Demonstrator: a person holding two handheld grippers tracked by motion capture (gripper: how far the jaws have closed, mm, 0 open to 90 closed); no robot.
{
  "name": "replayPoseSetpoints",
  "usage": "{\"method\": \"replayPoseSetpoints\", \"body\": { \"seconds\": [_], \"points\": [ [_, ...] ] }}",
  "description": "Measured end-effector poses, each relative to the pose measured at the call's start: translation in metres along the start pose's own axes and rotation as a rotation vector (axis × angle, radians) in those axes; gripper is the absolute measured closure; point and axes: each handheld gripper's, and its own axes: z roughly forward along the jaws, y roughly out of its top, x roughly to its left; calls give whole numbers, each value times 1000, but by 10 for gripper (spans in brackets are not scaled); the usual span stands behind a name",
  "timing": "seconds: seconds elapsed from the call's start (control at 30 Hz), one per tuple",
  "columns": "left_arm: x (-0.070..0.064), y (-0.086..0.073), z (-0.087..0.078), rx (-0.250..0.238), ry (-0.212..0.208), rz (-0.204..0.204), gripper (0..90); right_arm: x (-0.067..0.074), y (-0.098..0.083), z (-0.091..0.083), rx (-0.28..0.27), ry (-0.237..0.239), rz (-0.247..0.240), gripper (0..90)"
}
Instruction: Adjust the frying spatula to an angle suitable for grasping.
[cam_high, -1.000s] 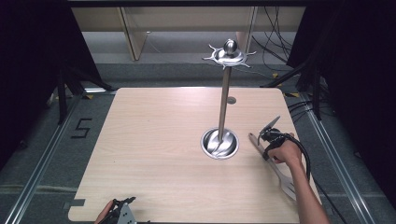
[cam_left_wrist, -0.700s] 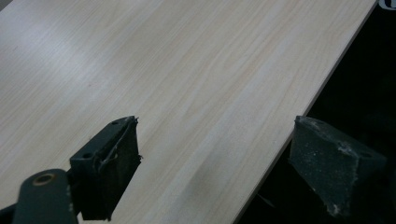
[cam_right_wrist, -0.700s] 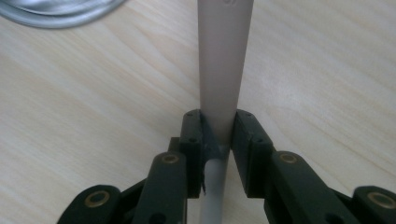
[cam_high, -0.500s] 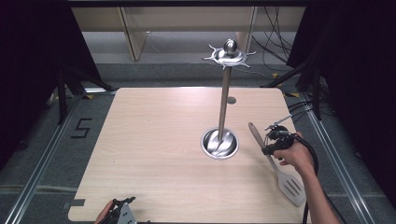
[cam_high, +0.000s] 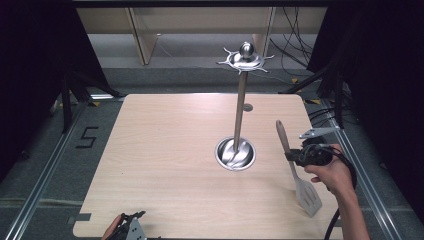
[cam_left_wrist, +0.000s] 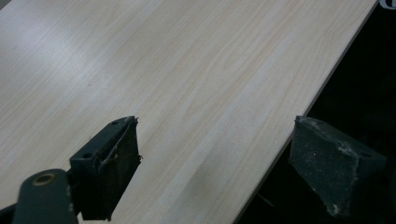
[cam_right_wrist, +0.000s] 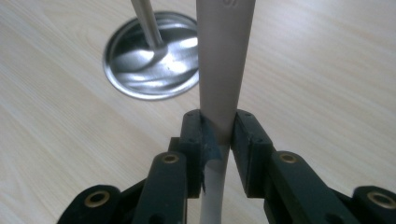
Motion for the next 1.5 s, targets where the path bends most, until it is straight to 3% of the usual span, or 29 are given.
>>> {"method": "replayPoseSetpoints", "body": {
  "seconds": [0.03, 0.07, 0.13, 0.23, 0.3, 0.57, 0.6, 0.63, 0.7, 0.9, 0.93, 1.13, 1.2, 1.27, 1.5],
  "points": [
    [1, 0, -2, 18, -10, 20, 151, 2, -2, -2, -69, -5, -9, 754],
    [1, 0, -1, 12, -13, 21, 151, 6, -2, -7, -57, -12, 23, 754],
    [1, 0, -1, 2, -15, 20, 151, 5, -2, -14, -61, 2, -42, 753],
    [1, 0, -1, 4, -15, 20, 151, 10, -2, -19, -62, -3, -13, 754],
    [0, 0, -1, 5, -19, 20, 151, 12, -3, -20, -120, -12, -43, 754],
    [0, 1, -1, 18, -14, 23, 151, 22, 1, -33, -187, 0, -35, 753],
    [0, 1, -1, 18, -14, 23, 151, 22, 2, -35, -180, 9, -54, 753],
    [-2, 0, 2, -2, 7, 1, 150, 24, 4, -36, -202, 8, -52, 753],
    [-2, 1, 1, 3, -5, 6, 151, 24, 6, -38, -208, 10, -77, 753],
    [-2, 0, 1, -7, -12, -8, 151, 28, 13, -44, -231, 21, -80, 752],
    [0, 1, -2, 17, -13, 24, 151, 29, 14, -44, -241, 22, -74, 752],
    [0, 1, 0, 9, 1, 21, 151, 34, 28, -49, -287, 47, -94, 752],
    [0, 1, 0, 8, 1, 19, 151, 34, 30, -51, -279, 60, -98, 752],
    [1, 1, -2, 14, -16, 23, 151, 39, 36, -51, -320, 57, -100, 752],
    [1, 1, -2, 12, -15, 23, 151, 46, 53, -58, -309, 69, -135, 752]
  ]
}}
